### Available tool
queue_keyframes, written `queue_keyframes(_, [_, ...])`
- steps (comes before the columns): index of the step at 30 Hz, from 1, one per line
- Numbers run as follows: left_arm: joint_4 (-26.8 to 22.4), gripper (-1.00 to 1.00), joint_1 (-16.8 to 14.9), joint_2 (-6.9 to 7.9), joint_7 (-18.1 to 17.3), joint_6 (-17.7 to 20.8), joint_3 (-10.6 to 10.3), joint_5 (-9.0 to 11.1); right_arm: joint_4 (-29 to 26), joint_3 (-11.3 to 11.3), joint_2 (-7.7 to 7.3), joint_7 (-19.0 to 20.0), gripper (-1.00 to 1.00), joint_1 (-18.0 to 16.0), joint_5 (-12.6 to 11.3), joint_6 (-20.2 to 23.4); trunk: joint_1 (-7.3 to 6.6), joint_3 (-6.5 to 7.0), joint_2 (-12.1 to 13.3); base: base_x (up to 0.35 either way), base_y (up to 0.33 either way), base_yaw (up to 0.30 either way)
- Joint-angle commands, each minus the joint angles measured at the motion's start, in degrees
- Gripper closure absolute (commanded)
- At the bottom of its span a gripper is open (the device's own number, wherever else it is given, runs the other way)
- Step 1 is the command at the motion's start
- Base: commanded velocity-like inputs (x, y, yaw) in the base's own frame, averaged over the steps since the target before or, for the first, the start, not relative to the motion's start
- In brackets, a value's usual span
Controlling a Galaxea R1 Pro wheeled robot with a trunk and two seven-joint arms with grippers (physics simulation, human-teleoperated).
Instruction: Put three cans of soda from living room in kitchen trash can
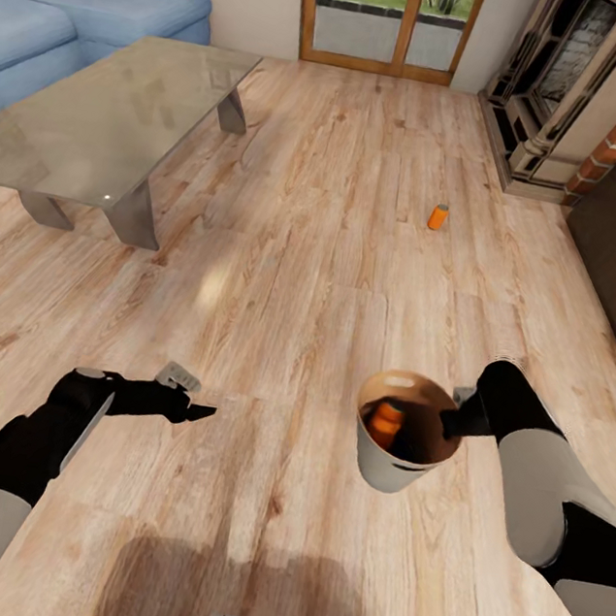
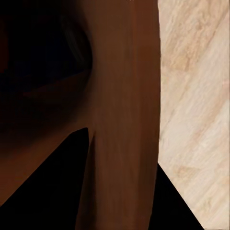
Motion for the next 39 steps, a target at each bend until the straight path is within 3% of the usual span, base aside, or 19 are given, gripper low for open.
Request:
queue_keyframes(1, [-0.05,-1.00,0.13,-0.05,0.09,-0.42,0.00,0.05,-0.58,-0.15,0.12,-0.09,1.00,0.75,-1.07,0.43,-0.01,0.01,0.00,-0.052,0.000,0.000])
queue_keyframes(7, [-0.37,-1.00,0.34,-0.44,2.36,-1.08,-0.08,0.20,-1.61,-1.63,0.21,-0.62,1.00,2.09,-1.78,0.43,-0.01,0.01,0.00,-0.238,0.000,0.000])
queue_keyframes(17, [-2.98,-1.00,1.51,-1.35,2.69,-0.52,-0.07,0.21,-3.55,-2.12,0.39,-1.04,1.00,3.93,-1.91,0.43,-0.23,0.19,0.40,-0.150,0.000,0.000])
queue_keyframes(34, [-3.48,-1.00,1.67,-1.44,2.79,1.31,-0.09,-0.28,-4.65,-2.51,0.39,-0.93,1.00,6.13,-2.72,0.43,-3.96,3.24,7.22,-0.001,0.000,0.000])
queue_keyframes(37, [-3.49,-1.00,1.67,-1.44,2.79,1.44,-0.09,-0.30,-4.70,-4.29,0.34,-0.98,1.00,6.76,-2.73,-1.12,-4.62,3.78,8.42,0.000,0.000,0.000])
queue_keyframes(39, [-3.49,-1.00,1.67,-1.44,2.79,1.53,-0.09,-0.31,-4.75,-6.78,0.33,-1.02,1.00,7.79,-2.73,-3.26,-5.06,4.14,9.22,0.000,0.000,0.000])
